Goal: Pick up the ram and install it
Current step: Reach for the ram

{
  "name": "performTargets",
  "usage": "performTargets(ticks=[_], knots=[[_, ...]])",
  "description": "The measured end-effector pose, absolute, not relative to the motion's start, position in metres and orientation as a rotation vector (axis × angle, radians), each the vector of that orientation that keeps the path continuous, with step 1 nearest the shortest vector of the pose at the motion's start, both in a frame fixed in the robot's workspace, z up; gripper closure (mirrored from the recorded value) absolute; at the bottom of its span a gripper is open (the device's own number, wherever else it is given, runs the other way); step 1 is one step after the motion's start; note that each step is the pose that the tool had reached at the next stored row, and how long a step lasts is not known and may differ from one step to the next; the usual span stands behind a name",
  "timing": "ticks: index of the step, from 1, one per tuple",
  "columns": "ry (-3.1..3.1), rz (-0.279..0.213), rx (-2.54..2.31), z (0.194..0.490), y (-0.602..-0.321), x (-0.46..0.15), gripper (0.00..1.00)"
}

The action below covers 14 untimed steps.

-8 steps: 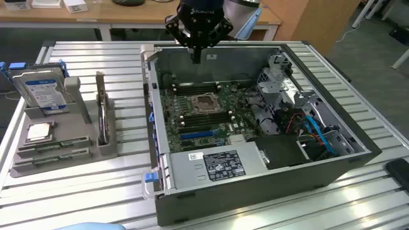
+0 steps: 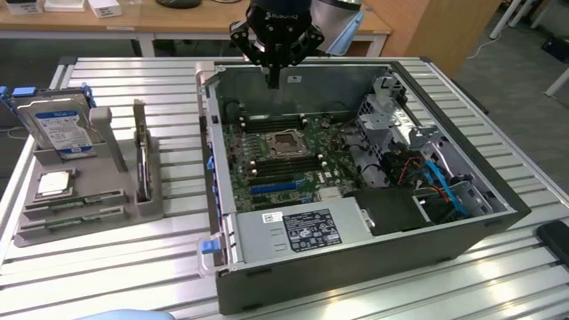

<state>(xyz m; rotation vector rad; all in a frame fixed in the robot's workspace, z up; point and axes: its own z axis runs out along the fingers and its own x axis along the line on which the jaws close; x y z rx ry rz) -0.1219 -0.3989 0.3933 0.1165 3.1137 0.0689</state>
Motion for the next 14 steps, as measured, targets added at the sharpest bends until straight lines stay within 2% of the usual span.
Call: performTargets(ticks=[14], knots=[[3.113, 0.069, 0.116, 0.393, -0.399, -0.136, 0.90]])
